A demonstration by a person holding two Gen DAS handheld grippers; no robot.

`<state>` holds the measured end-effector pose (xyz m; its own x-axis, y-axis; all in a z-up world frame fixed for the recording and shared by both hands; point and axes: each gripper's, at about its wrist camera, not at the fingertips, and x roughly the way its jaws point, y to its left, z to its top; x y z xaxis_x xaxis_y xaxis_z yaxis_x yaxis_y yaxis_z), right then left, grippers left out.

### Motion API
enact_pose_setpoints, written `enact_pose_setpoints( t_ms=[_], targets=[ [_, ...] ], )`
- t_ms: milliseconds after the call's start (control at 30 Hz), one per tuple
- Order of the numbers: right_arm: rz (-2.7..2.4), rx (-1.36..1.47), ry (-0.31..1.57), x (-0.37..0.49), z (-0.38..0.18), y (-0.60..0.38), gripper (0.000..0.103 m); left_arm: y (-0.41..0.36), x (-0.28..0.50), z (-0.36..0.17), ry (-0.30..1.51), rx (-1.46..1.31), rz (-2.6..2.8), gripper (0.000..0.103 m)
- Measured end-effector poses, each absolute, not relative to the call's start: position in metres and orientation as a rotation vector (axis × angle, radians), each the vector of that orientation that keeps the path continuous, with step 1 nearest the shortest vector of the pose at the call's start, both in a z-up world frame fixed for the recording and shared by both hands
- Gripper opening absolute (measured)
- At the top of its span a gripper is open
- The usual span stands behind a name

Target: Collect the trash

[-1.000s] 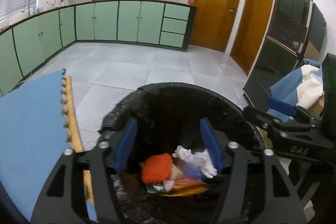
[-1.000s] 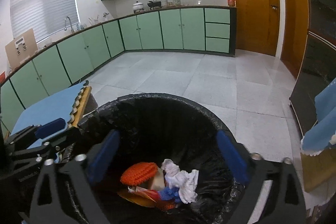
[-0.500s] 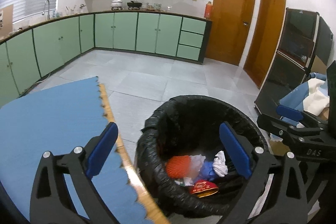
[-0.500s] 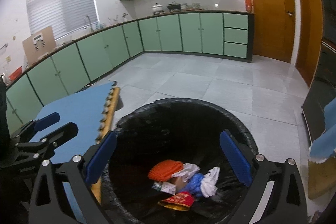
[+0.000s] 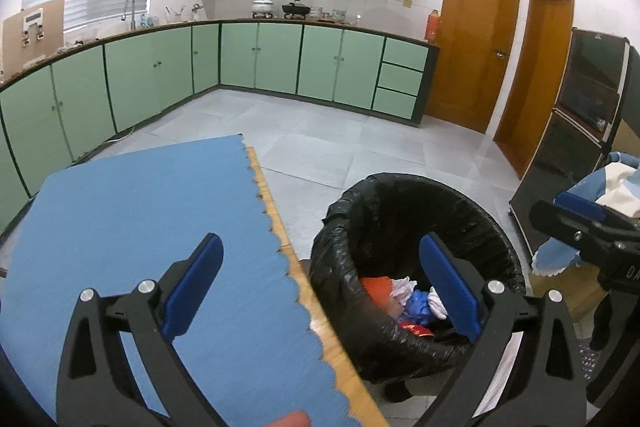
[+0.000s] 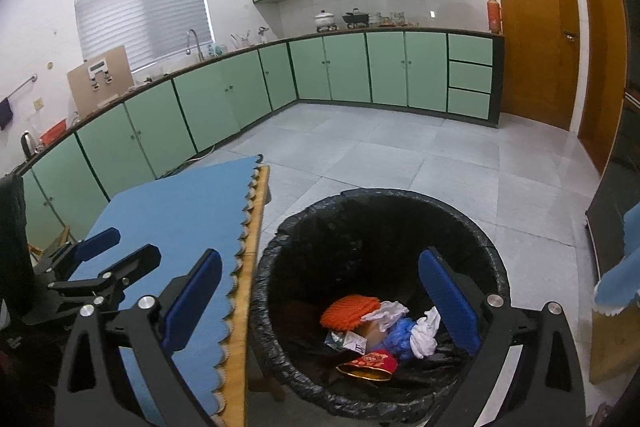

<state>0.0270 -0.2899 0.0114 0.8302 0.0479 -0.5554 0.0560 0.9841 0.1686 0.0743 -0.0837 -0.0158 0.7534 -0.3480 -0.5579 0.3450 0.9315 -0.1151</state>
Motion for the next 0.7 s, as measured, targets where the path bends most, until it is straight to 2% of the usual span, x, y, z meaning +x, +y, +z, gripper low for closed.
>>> enact_pose_setpoints(
  t_ms=[700],
  targets=[
    [0.049, 0.111, 0.519, 0.004, 0.039, -0.267, 0.097, -0.066, 0.036, 0.017, 0.526, 0.017, -0.352, 0.097]
  ],
)
